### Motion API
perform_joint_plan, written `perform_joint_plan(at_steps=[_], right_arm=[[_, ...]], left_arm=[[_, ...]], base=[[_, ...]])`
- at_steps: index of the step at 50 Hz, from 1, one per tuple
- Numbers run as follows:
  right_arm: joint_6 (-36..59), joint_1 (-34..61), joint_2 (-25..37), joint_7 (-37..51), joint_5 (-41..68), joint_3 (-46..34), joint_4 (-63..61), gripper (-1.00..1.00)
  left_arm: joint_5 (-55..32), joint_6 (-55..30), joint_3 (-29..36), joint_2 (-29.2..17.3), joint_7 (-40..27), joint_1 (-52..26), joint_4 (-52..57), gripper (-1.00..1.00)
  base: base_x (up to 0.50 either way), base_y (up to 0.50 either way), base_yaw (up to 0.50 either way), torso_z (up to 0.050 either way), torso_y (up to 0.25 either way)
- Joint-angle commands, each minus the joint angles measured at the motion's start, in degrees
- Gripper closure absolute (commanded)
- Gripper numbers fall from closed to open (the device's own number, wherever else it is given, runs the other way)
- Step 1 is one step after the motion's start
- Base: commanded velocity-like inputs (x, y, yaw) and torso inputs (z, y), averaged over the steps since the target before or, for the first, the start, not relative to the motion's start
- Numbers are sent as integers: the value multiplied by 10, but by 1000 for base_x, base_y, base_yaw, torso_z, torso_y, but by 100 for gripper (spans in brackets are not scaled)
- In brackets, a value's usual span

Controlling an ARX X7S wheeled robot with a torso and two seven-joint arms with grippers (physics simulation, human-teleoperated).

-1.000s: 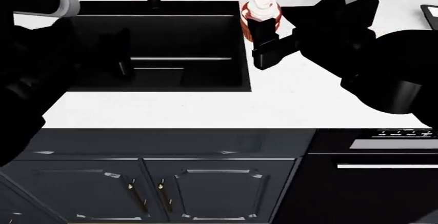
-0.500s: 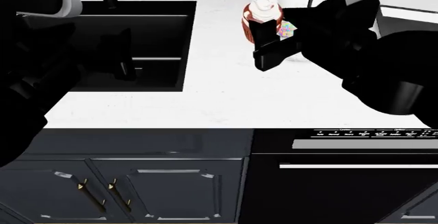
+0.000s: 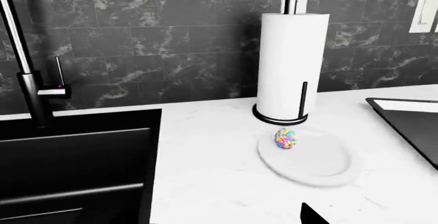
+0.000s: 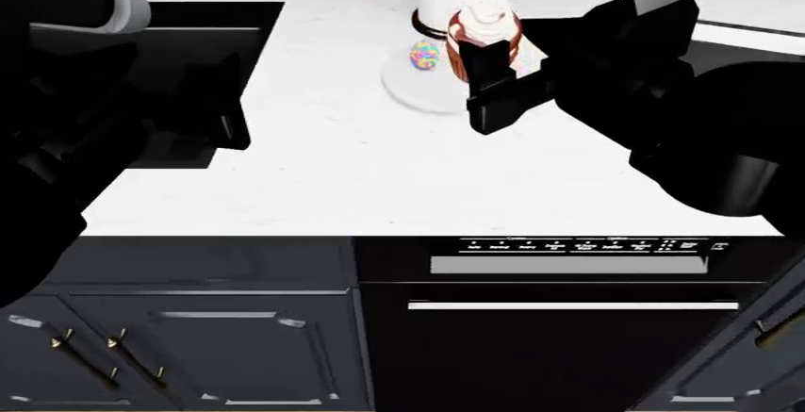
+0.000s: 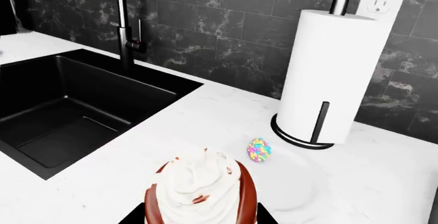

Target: Move the dessert items from the plate to the tray.

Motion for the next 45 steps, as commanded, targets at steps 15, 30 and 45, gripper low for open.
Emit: perform_joint_plan(at_steps=[15,30,45], right_arm=[[9,2,-2,-1,-10,5,-2,100],[7,-6,0,0,-12,7,-4,100],[7,-9,0,2,-17,7,-7,100]], left_arm=[[1,5,4,1,0,1,0,-100],[7,11,5,-3,6,7,-1,-100],[5,13,6,-3,4,9,0,-100]], base=[[0,-500,0,0,0],[0,-500,0,0,0],[0,-500,0,0,0]])
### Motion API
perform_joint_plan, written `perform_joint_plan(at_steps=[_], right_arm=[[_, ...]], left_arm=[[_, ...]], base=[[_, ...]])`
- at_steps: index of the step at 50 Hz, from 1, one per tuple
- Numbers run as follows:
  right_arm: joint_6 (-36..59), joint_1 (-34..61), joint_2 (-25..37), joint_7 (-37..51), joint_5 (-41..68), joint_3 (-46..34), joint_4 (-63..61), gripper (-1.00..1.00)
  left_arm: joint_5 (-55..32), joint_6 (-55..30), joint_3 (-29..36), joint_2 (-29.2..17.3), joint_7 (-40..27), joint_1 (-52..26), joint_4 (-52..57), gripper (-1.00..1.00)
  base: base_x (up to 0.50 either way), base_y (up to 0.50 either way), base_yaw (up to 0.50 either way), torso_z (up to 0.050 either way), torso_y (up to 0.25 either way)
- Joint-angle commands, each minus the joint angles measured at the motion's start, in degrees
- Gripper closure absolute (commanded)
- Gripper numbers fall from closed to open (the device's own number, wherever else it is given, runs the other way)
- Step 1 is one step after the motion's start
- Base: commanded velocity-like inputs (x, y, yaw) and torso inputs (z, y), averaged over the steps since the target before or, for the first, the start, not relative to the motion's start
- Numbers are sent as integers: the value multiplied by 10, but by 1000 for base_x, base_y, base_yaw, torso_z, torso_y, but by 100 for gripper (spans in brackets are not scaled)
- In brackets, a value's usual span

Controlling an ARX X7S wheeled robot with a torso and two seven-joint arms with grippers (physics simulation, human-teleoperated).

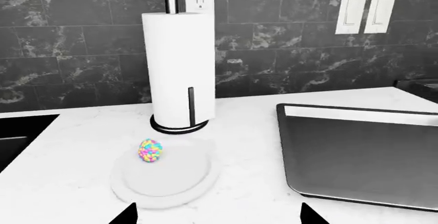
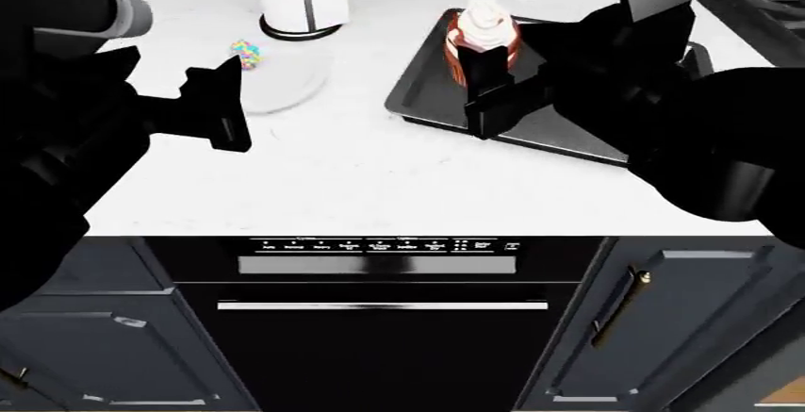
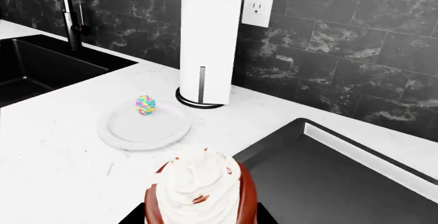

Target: Move the dessert items from the plate to the tray.

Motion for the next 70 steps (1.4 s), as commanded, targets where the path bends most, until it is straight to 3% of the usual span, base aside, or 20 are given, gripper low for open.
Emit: perform_joint_plan(at_steps=[1,10,70], right_arm=[[3,-2,1,-4,-13,3,-2,100],[5,-3,-2,-7,-15,3,-2,100],[14,1,-5,-20,-21,13,-17,100]], left_arm=[[-1,2,1,-1,-1,2,1,-100],[0,4,2,-1,0,1,-1,-100],[-6,7,11,-5,-5,-8,-2,-100]], base=[[0,-500,0,0,0],[0,-451,0,0,0],[181,0,0,0,0]])
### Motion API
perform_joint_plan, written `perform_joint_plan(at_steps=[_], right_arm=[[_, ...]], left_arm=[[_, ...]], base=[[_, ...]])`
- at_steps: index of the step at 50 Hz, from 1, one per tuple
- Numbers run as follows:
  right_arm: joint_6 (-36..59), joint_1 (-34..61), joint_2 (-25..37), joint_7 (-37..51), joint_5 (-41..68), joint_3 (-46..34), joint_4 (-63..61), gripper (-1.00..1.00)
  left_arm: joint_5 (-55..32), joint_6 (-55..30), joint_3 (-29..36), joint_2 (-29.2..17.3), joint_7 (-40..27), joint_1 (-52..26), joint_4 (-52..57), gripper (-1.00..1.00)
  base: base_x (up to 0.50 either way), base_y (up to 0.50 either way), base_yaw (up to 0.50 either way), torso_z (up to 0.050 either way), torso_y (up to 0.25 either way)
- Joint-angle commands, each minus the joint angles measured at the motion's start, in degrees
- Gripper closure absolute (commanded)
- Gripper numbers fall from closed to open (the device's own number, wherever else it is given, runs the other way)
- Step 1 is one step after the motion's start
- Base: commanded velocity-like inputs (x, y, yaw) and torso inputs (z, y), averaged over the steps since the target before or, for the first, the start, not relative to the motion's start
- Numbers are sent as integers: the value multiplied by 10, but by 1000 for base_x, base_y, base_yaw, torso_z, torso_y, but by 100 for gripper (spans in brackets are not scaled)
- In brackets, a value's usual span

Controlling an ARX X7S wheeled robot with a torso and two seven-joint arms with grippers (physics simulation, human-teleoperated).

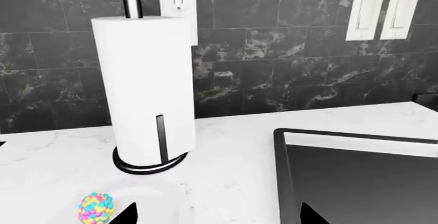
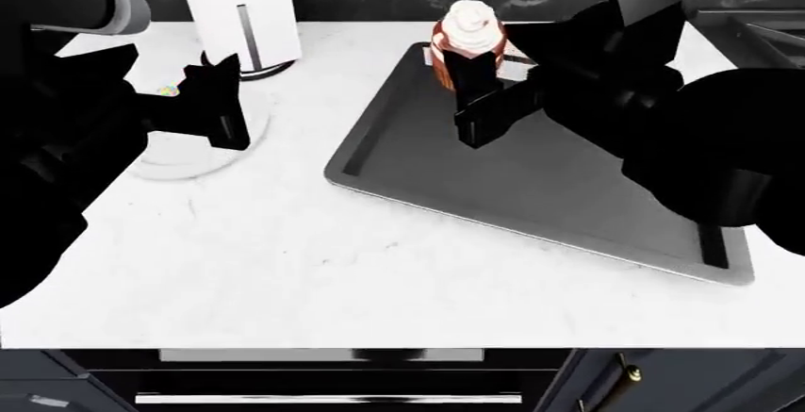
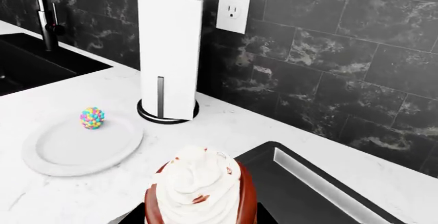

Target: Move the dessert items from the plate to the tray.

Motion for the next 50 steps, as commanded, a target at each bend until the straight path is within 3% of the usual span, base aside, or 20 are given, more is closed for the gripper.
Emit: perform_joint_plan(at_steps=[1,33,50], right_arm=[[6,2,-1,-6,-11,3,0,100],[4,-9,4,-8,-13,7,-14,100],[32,5,39,15,9,10,-34,100]], left_arm=[[-1,1,2,1,-2,-2,0,-100],[2,9,2,-6,3,7,2,-100],[4,13,3,-7,3,8,2,-100]], base=[[328,0,0,0,0],[292,-5,0,0,1],[8,0,0,0,0]])
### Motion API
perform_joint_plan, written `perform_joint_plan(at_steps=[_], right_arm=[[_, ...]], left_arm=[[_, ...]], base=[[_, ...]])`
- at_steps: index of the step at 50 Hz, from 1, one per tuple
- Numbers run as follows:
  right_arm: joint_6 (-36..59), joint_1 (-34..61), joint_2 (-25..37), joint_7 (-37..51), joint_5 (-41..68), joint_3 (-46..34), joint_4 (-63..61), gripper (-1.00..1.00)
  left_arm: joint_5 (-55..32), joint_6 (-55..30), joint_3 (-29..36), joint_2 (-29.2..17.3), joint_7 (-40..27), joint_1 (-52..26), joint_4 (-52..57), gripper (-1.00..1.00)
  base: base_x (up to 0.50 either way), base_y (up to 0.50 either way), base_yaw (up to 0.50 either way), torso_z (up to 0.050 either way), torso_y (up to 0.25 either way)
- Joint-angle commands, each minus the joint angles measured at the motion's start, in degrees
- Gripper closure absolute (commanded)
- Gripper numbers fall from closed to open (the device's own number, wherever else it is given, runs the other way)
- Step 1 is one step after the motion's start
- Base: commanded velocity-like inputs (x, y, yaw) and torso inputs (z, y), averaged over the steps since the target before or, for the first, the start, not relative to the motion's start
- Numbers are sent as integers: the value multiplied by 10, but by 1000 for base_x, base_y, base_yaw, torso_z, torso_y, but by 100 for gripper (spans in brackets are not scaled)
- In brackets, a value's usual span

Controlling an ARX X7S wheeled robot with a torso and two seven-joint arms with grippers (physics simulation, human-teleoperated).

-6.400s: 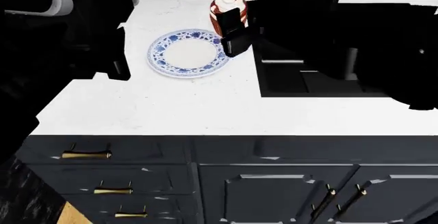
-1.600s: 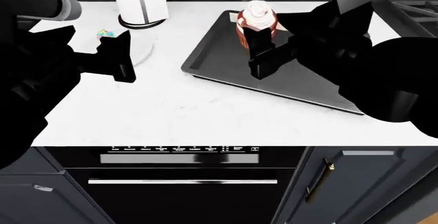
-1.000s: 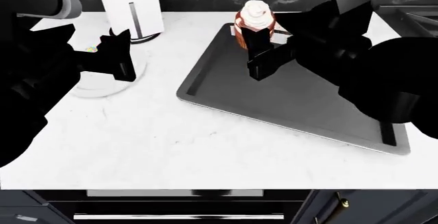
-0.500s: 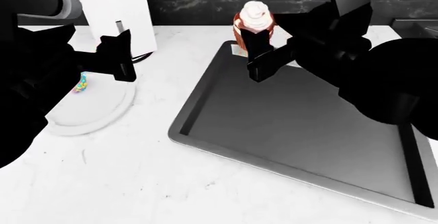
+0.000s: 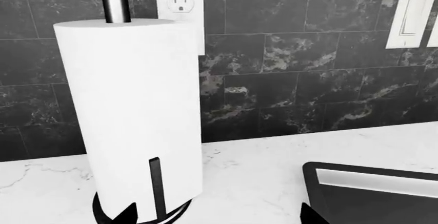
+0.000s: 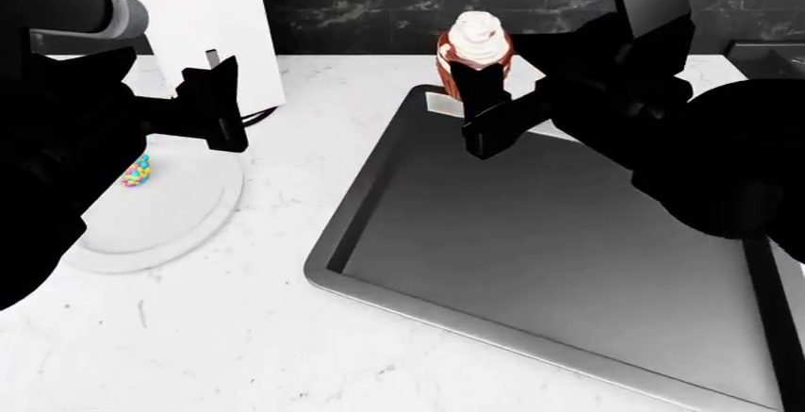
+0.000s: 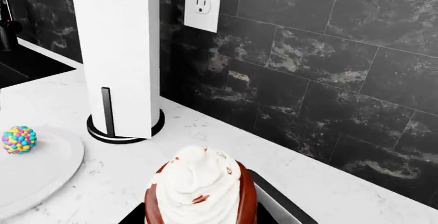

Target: Move the dessert items from the plate to the tray.

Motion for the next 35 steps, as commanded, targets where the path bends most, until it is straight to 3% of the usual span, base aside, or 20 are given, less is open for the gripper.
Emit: perform_joint_plan(at_steps=[1,35], right_arm=[[22,13,25,12,4,5,-17,100],[-13,-55,152,60,5,1,-88,100]], left_arm=[[3,4,1,-1,2,2,0,-100],[9,19,-3,-6,9,22,4,-100]], base=[[0,0,0,0,0],[0,0,0,0,0]])
